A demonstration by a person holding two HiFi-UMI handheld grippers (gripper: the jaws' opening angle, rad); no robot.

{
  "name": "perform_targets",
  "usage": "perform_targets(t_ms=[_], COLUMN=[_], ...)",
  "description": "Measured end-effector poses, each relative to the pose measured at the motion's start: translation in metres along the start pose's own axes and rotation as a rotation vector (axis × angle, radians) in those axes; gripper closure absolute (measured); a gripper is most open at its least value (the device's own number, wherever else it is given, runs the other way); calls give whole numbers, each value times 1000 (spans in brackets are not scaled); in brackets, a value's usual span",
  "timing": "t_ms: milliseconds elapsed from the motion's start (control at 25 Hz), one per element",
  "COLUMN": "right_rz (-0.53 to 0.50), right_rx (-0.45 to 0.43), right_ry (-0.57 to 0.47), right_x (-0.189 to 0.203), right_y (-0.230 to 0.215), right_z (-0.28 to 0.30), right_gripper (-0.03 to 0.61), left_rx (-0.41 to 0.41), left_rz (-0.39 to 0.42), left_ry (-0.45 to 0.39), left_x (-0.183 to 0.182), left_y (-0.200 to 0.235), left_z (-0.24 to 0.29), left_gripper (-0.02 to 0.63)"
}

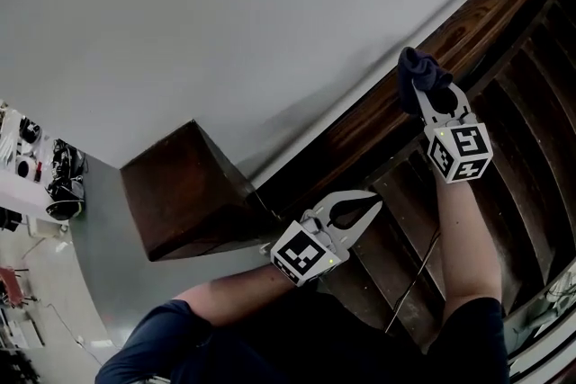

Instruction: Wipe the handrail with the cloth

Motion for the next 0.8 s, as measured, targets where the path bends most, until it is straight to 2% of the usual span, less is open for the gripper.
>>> perform_targets(t_ms=[160, 360, 800], right_rz=[-61, -95, -101], right_rx=[41, 20, -132], right_ry=[62, 119, 145], right_x=[-10, 10, 43], right_y=[-14, 11, 103], right_z=[22, 35, 30], right_gripper=[483, 482, 482], left_rx=[-6, -4, 3], left_rz=[-11, -28, -40], left_ry=[8, 32, 77], left_x=[5, 19, 47], left_y=[1, 0, -14], left_z=[-1, -8, -40], left_gripper=[611, 611, 611])
Point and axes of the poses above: the fingertips, and each gripper's own axes: z forward along the fingers, y to its left, x out of its underside, the point moved 10 cm from there along -z, backward along the fingers, and after that the axes turned 3 degrees about y, right-handed, at the moved point
